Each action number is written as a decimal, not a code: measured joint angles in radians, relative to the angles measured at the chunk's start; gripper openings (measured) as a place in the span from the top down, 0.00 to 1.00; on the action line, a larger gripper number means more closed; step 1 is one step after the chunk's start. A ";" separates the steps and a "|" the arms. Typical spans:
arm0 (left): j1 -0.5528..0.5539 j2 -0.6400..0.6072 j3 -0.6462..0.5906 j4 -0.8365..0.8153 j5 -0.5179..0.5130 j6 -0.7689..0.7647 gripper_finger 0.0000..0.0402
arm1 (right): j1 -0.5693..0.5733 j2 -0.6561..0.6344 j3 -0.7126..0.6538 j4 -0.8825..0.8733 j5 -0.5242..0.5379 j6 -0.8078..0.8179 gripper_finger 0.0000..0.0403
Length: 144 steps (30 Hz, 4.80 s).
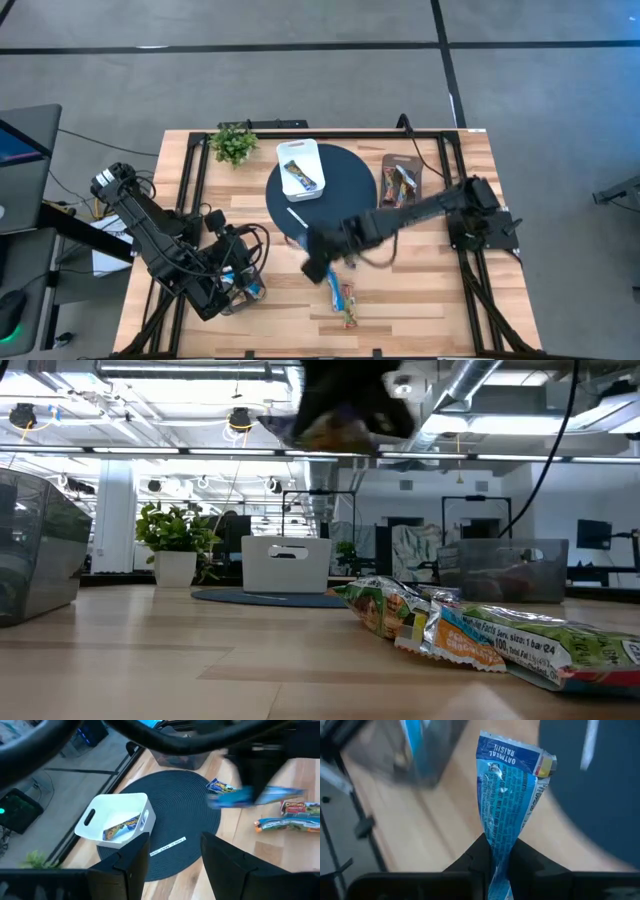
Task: Pick and place Granola Bars by type
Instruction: Put the bottom blue granola bar into the white bin, then put the yellow granola bar into the bottom black bin
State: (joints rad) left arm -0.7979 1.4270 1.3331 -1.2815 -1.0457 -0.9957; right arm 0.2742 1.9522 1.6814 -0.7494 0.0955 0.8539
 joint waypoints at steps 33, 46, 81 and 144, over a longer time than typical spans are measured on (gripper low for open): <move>0.060 0.000 0.000 0.233 0.050 -0.178 0.57 | -0.615 0.145 0.087 0.243 -0.272 -0.412 0.91; 0.059 0.000 0.000 0.252 0.046 -0.178 0.57 | -0.627 0.164 0.088 0.250 -0.273 -0.470 0.88; 0.160 0.000 0.000 0.262 0.000 0.156 0.57 | -0.176 -0.241 0.088 -0.454 0.177 -0.483 0.52; 0.529 0.523 0.000 1.007 1.197 1.453 0.57 | 0.656 -0.246 -0.325 -0.499 0.367 0.987 0.67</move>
State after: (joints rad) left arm -0.2686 1.9504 1.3327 -0.2746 0.1515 0.4571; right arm 0.9300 1.7065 1.3567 -1.2480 0.4627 1.8404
